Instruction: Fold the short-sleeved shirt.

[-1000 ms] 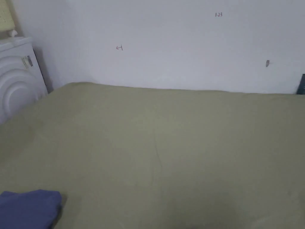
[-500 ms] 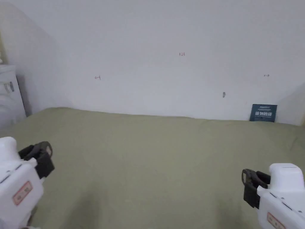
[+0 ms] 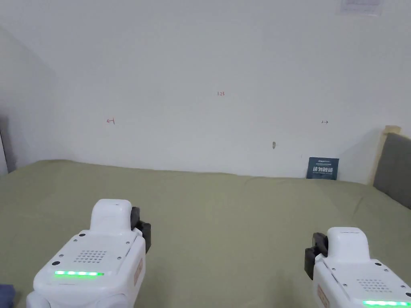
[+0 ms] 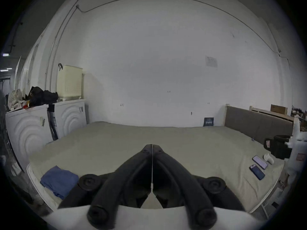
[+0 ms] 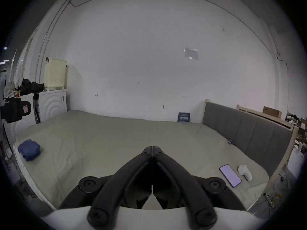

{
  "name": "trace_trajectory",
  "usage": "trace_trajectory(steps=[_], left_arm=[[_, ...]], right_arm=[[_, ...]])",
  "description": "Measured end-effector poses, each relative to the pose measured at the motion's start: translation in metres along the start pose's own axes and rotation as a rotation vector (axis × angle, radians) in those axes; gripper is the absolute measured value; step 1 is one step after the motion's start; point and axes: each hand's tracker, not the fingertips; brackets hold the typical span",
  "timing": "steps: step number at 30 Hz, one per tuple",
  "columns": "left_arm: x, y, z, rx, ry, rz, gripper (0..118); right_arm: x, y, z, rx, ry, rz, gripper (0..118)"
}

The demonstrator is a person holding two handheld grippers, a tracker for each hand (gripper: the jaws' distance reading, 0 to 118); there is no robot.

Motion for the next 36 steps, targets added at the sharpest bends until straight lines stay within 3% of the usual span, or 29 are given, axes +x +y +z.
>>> trace_trajectory(steps=[1, 2, 3, 4, 5, 11, 14, 29, 32, 36], left_arm=[[-0.003, 0.003, 0.001, 0.014, -0.004, 0.006, 10], [-0.004, 0.004, 0.0, 0.011, -0.003, 0.008, 46], [-0.005, 0.008, -0.002, 0.004, 0.009, 0.015, 87], [-0.006, 0.007, -0.001, 0.001, 0.018, 0.025, 117], [-0.007, 0.006, 0.003, 0.042, 0.026, 0.033, 118], [-0.011, 0.004, 0.004, 0.012, 0.026, 0.036, 118], [-0.009, 0.004, 0.006, 0.035, 0.022, 0.024, 118], [-0.015, 0.01, 0.002, 0.052, -0.003, 0.068, 118], [-0.014, 0.011, 0.004, 0.063, 0.023, 0.069, 118], [-0.016, 0.014, 0.003, 0.069, 0.011, 0.08, 118]], right_arm=[[0.0, 0.004, 0.001, 0.011, -0.008, 0.01, 2], [0.001, 0.007, 0.002, 0.012, -0.006, 0.015, 25], [0.002, 0.009, 0.0, 0.004, -0.003, 0.019, 62], [0.001, 0.009, -0.004, -0.008, -0.009, 0.022, 104], [0.001, 0.009, 0.002, -0.017, -0.002, 0.012, 116], [0.012, 0.014, -0.01, 0.008, -0.005, -0.062, 117], [0.012, 0.01, -0.004, 0.066, 0.051, -0.089, 117], [-0.001, 0.021, 0.006, 0.112, 0.035, -0.011, 118], [0.003, 0.023, 0.001, 0.059, 0.134, -0.031, 118], [0.001, 0.022, 0.002, 0.096, 0.125, -0.03, 118]])
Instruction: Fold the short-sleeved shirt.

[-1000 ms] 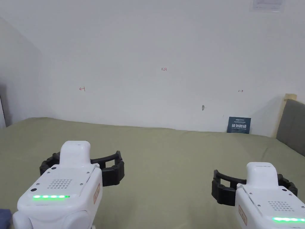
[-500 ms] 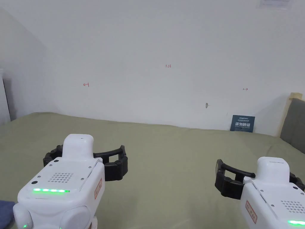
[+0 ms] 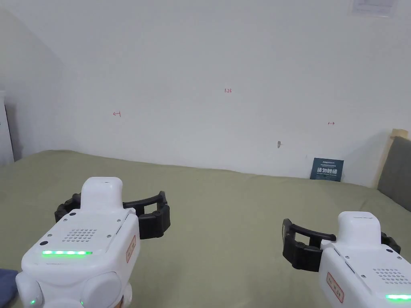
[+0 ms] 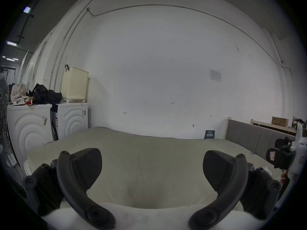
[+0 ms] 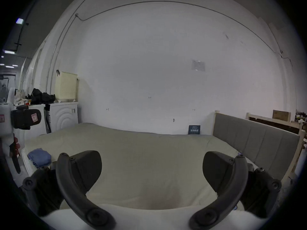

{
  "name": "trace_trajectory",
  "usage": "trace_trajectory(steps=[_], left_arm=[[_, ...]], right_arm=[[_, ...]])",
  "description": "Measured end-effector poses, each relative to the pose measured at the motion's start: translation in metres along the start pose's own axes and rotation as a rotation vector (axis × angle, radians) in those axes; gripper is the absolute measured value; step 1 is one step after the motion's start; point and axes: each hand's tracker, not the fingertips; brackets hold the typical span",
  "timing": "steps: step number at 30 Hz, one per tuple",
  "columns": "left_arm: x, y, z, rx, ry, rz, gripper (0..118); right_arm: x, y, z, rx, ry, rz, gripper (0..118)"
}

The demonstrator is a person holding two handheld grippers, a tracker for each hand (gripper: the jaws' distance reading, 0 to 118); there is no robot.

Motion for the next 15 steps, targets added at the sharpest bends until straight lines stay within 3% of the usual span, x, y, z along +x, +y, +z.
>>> trace_trajectory(steps=[6, 15], left_arm=[[-0.001, 0.002, -0.001, -0.004, -0.022, 0.009, 118], [0.001, 0.008, -0.003, -0.02, -0.091, -0.012, 118]], right_arm=[[0.0, 0.005, 0.001, -0.009, 0.074, -0.03, 118], [0.007, 0.018, 0.007, 0.006, 0.035, -0.111, 118]])
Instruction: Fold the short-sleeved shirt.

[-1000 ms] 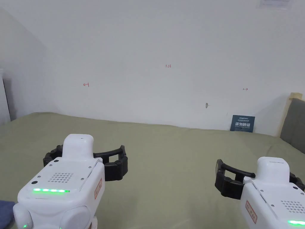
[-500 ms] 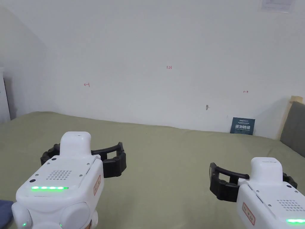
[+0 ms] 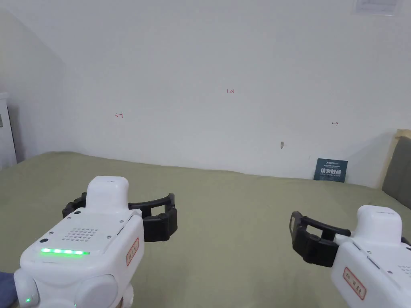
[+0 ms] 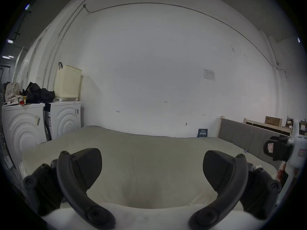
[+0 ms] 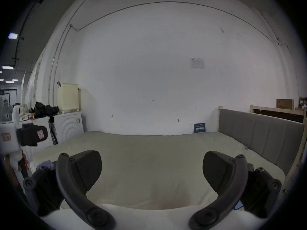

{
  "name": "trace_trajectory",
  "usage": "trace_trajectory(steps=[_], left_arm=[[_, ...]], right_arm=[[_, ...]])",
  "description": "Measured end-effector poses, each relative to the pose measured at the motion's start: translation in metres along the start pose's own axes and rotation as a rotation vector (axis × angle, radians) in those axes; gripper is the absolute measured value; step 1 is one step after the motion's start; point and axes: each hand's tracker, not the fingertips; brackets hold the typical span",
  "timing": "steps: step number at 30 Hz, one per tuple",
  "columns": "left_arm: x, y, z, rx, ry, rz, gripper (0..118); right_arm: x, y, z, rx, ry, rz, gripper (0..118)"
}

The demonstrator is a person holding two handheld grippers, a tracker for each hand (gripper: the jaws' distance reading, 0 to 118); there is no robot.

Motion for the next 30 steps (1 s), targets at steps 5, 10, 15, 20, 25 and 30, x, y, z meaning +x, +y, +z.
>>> trace_trajectory(steps=[5, 10, 15, 20, 25, 30], left_arm=[[0.002, 0.013, -0.001, 0.022, 0.015, -0.025, 118], [0.001, 0.021, -0.007, 0.032, 0.042, -0.004, 118], [0.0, 0.027, -0.012, 0.009, 0.054, -0.008, 118], [0.002, 0.027, -0.016, 0.006, 0.055, -0.035, 118], [0.001, 0.022, -0.022, -0.012, 0.073, -0.041, 118], [-0.007, 0.02, -0.029, -0.038, 0.092, -0.027, 118]], right_arm=[[0.004, 0.011, -0.002, 0.019, -0.03, 0.03, 118], [0.014, 0.013, -0.016, -0.006, -0.016, -0.022, 118], [0.012, 0.016, -0.02, 0.0, -0.11, 0.06, 118], [0.017, 0.023, -0.019, -0.007, -0.084, 0.041, 118], [0.019, 0.026, -0.022, -0.038, -0.132, 0.046, 118], [0.025, 0.025, -0.027, -0.075, -0.135, 0.019, 118]])
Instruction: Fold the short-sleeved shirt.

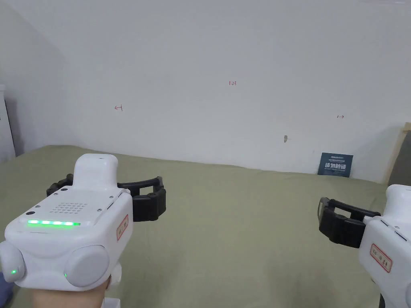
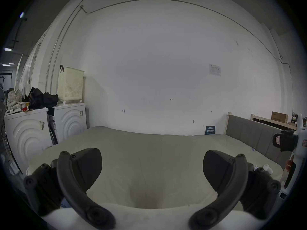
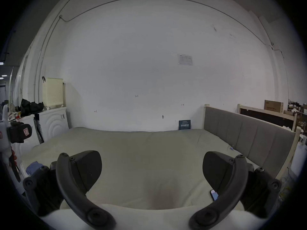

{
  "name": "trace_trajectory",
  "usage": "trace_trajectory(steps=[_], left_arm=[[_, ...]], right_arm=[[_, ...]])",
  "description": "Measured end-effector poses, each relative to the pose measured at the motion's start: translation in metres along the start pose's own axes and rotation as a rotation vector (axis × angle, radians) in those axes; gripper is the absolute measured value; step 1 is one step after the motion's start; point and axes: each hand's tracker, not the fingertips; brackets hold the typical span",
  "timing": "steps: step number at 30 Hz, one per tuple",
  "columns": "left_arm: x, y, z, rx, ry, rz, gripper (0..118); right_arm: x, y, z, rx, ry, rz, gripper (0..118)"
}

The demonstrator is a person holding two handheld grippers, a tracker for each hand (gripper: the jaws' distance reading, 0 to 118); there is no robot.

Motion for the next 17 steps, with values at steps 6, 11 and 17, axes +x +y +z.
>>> trace_trajectory(steps=[6, 11, 17], left_arm=[[-0.007, -0.003, -0.006, -0.022, 0.011, 0.01, 118], [-0.01, -0.009, -0.012, -0.04, 0.015, 0.008, 118], [-0.014, -0.013, -0.018, -0.059, 0.025, 0.029, 118]], right_arm=[[0.006, -0.007, -0.015, -0.054, -0.015, -0.04, 118], [0.012, -0.014, -0.034, -0.187, 0.014, -0.072, 118], [0.014, -0.023, -0.037, -0.184, 0.007, -0.103, 118]])
